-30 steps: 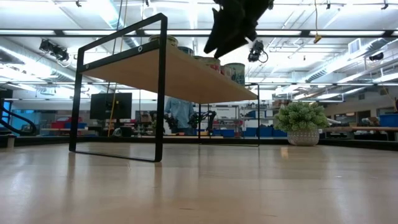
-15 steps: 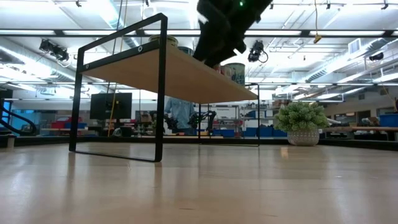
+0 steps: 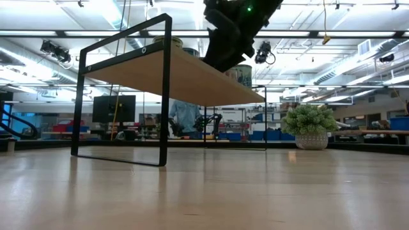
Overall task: Pick and place cans onto a shelf
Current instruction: Put the canned peas on the shelf, then put the canned tuna on the shelf
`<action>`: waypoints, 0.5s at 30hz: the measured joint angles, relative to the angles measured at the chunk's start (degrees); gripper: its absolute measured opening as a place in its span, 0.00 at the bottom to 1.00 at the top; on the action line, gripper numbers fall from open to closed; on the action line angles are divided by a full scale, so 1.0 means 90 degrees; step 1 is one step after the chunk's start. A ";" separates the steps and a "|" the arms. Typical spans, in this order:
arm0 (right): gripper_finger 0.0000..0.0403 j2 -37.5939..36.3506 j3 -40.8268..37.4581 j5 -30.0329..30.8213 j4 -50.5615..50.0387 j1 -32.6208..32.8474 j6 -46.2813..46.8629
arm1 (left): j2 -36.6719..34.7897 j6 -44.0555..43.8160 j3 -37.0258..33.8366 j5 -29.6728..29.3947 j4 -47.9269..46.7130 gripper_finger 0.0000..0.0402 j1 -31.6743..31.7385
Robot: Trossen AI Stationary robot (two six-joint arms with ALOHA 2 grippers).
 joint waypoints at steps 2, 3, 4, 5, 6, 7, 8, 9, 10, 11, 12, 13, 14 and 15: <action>0.71 0.0000 0.0102 -0.0291 -0.0044 0.0019 -0.0002 | -0.0002 -0.0172 0.0000 0.0398 -0.0034 0.51 -0.0185; 0.71 0.0000 0.0189 -0.0437 -0.0049 0.0057 0.0002 | -0.0002 -0.0287 0.0000 0.0510 -0.0076 0.51 -0.0296; 0.71 0.0000 0.0303 -0.0527 -0.0078 0.0118 0.0028 | -0.0002 -0.0409 0.0002 0.0538 -0.0168 0.51 -0.0418; 0.71 0.0000 0.0436 -0.0565 -0.0125 0.0204 0.0076 | -0.0002 -0.0614 0.0002 0.0495 -0.0287 0.51 -0.0547; 0.71 0.0000 0.0583 -0.0546 -0.0215 0.0297 0.0120 | 0.0000 -0.0851 0.0002 0.0362 -0.0434 0.51 -0.0684; 0.71 0.0000 0.0746 -0.0445 -0.0356 0.0392 0.0144 | 0.0024 -0.1077 0.0003 0.0198 -0.0587 0.51 -0.0835; 0.71 0.0000 0.0925 -0.0297 -0.0524 0.0496 0.0148 | 0.0056 -0.1290 0.0005 0.0062 -0.0751 0.52 -0.0989; 0.71 0.0000 0.1120 -0.0104 -0.0687 0.0596 0.0147 | 0.0111 -0.1463 0.0005 -0.0098 -0.0942 0.53 -0.1162; 0.71 -0.0001 0.1311 0.0102 -0.0837 0.0699 0.0146 | 0.0177 -0.1608 0.0005 -0.0223 -0.1120 0.54 -0.1345; 0.71 -0.0006 0.1477 0.0274 -0.0965 0.0798 0.0148 | 0.0262 -0.1733 0.0005 -0.0387 -0.1268 0.57 -0.1532; 0.71 -0.0007 0.1635 0.0421 -0.1081 0.0890 0.0148 | 0.0355 -0.1889 0.0005 -0.0566 -0.1386 0.59 -0.1707; 0.71 -0.0007 0.1784 0.0516 -0.1206 0.0982 0.0148 | 0.0456 -0.2041 0.0005 -0.0718 -0.1495 0.62 -0.1871; 0.70 -0.0007 0.1918 0.0595 -0.1316 0.1081 0.0154 | 0.0558 -0.2160 0.0005 -0.0847 -0.1591 0.66 -0.2039; 0.70 -0.0007 0.2031 0.0665 -0.1390 0.1177 0.0180 | 0.0664 -0.2245 0.0005 -0.0963 -0.1659 0.69 -0.2184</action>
